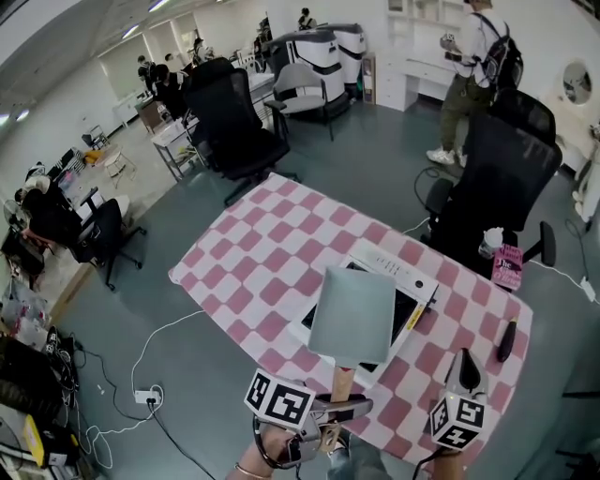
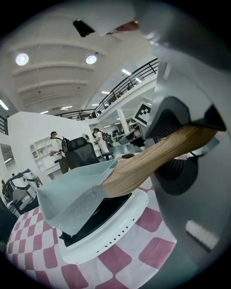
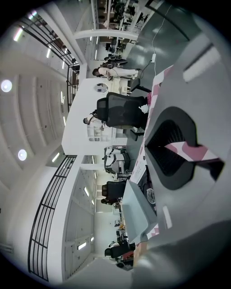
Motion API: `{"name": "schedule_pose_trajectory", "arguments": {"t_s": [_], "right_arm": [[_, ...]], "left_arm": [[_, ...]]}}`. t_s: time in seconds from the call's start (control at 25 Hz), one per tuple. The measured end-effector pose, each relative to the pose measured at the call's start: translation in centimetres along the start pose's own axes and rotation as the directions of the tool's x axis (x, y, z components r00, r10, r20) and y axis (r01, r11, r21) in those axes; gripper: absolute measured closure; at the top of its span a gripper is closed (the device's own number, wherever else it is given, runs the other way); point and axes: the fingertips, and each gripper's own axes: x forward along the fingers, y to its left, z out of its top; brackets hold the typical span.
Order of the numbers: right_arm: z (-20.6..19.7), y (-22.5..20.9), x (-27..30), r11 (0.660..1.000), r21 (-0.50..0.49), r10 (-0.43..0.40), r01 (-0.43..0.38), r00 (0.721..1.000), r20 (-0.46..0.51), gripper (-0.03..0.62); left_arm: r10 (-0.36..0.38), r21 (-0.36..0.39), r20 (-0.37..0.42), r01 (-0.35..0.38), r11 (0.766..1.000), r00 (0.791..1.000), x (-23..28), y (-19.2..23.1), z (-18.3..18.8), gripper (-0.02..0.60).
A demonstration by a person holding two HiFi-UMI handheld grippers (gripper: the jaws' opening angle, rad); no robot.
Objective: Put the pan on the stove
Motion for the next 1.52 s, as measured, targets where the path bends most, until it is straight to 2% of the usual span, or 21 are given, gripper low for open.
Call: {"name": "schedule_pose_trajectory", "arguments": {"t_s": [0.56,0.76,1.52], "right_arm": [[-2.7,0.6,3.6,1.0,-0.01,0.011,-0.012,0.998,-0.056,0.585],[-3.2,1.0,4.4,1.0,-0.012,0.015,-0.016,0.998,-0.069,0.585],[-4.7,1.7,5.6,1.0,-0.012,0.021,-0.022,0.994,-0.103,0.585]], "left_arm": [[-0.065,0.054,-0.1,0.071,0.996,0.993,1.1,2.0,0.3,0.448],[-0.095,0.054,-0.106,0.101,0.993,0.99,1.2,2.1,0.9,0.44],[-0.103,0.081,-0.127,0.114,0.99,0.986,1.4,3.9,1.6,0.436]]}}
